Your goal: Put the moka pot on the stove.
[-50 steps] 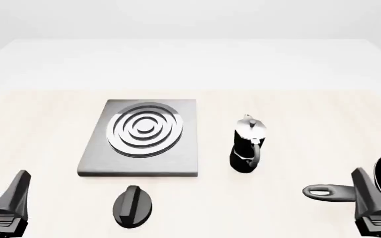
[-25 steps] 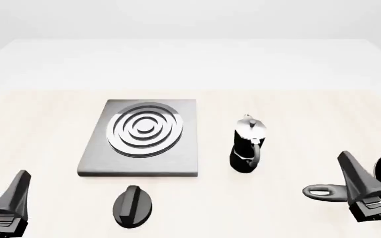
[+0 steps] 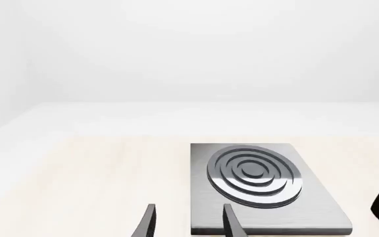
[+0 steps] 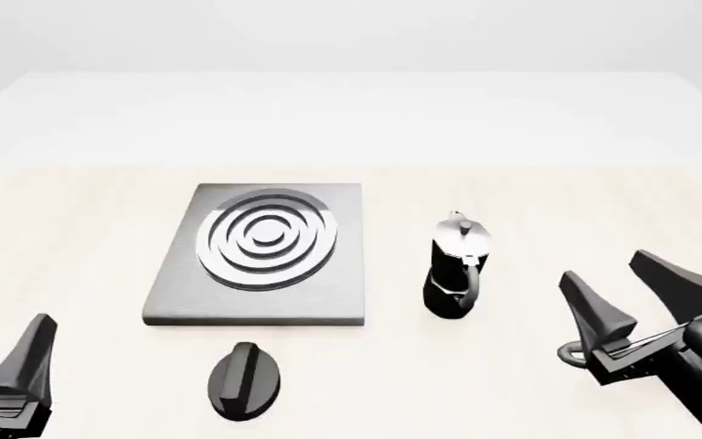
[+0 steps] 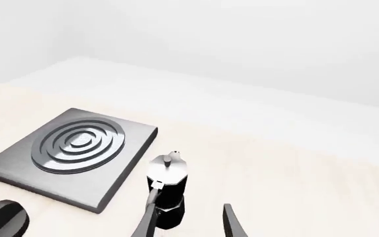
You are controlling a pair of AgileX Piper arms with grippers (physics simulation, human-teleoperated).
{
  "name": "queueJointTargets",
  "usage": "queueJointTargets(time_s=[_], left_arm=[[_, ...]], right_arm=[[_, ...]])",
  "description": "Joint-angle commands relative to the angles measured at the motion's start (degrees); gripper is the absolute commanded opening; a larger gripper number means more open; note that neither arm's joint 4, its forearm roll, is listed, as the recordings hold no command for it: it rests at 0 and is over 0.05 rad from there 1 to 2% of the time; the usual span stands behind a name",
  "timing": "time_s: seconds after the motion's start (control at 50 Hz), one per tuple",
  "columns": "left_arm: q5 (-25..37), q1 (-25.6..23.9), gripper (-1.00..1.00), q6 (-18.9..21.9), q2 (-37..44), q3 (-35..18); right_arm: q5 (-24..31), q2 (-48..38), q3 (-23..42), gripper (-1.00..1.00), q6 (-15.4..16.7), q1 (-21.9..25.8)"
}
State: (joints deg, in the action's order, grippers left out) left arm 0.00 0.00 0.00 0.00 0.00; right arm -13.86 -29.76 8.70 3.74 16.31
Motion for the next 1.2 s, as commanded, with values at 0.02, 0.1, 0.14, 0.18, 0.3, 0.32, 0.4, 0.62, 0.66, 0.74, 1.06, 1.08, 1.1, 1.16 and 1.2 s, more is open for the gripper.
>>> queueJointTargets(time_s=[0.02, 0.1, 0.14, 0.18, 0.3, 0.32, 0.4, 0.62, 0.66, 0.74, 1.06, 1.08, 1.1, 1.16, 1.2], left_arm=[[0.0, 0.0, 1.00, 0.0, 0.0, 0.0], [0.0, 0.0, 1.00, 0.0, 0.0, 0.0], [0.0, 0.0, 1.00, 0.0, 0.0, 0.0], [0.0, 0.0, 1.00, 0.0, 0.0, 0.0], [0.0, 0.0, 1.00, 0.0, 0.0, 0.0], [0.0, 0.0, 1.00, 0.0, 0.0, 0.0], [0.0, 0.0, 1.00, 0.0, 0.0, 0.0], [0.0, 0.0, 1.00, 0.0, 0.0, 0.0], [0.0, 0.0, 1.00, 0.0, 0.0, 0.0], [0.0, 0.0, 1.00, 0.0, 0.0, 0.0], [0.0, 0.0, 1.00, 0.0, 0.0, 0.0], [0.0, 0.0, 1.00, 0.0, 0.0, 0.0], [0.0, 0.0, 1.00, 0.0, 0.0, 0.0], [0.0, 0.0, 1.00, 0.0, 0.0, 0.0], [0.0, 0.0, 1.00, 0.0, 0.0, 0.0]], right_arm=[[-6.5, -7.8, -0.7, 1.00, -0.6, 3.0], [-8.0, -9.4, -0.9, 1.00, -0.8, 3.6], [-8.4, -10.0, -0.8, 1.00, -0.9, 3.8], [-9.6, -11.4, -0.8, 1.00, -0.9, 4.1], [-12.9, -15.3, -1.1, 1.00, -1.3, 5.4], [-13.8, -16.3, -1.2, 1.00, -1.3, 5.7], [-16.0, -18.8, -1.4, 1.00, -1.5, 6.3], [-20.9, -25.0, -0.9, 1.00, -1.9, 7.4], [-22.4, -26.7, -1.0, 1.00, -1.7, 7.6], [-24.1, -28.7, -1.2, 1.00, -1.8, 7.7], [-29.6, -34.4, -1.3, 1.00, -2.9, 8.1], [-29.8, -34.6, -1.3, 1.00, -2.9, 8.1], [-30.1, -34.8, -1.3, 1.00, -2.9, 8.1], [-31.5, -36.4, -1.3, 1.00, -3.1, 8.2], [-32.5, -37.7, -1.3, 1.00, -3.2, 8.2]])
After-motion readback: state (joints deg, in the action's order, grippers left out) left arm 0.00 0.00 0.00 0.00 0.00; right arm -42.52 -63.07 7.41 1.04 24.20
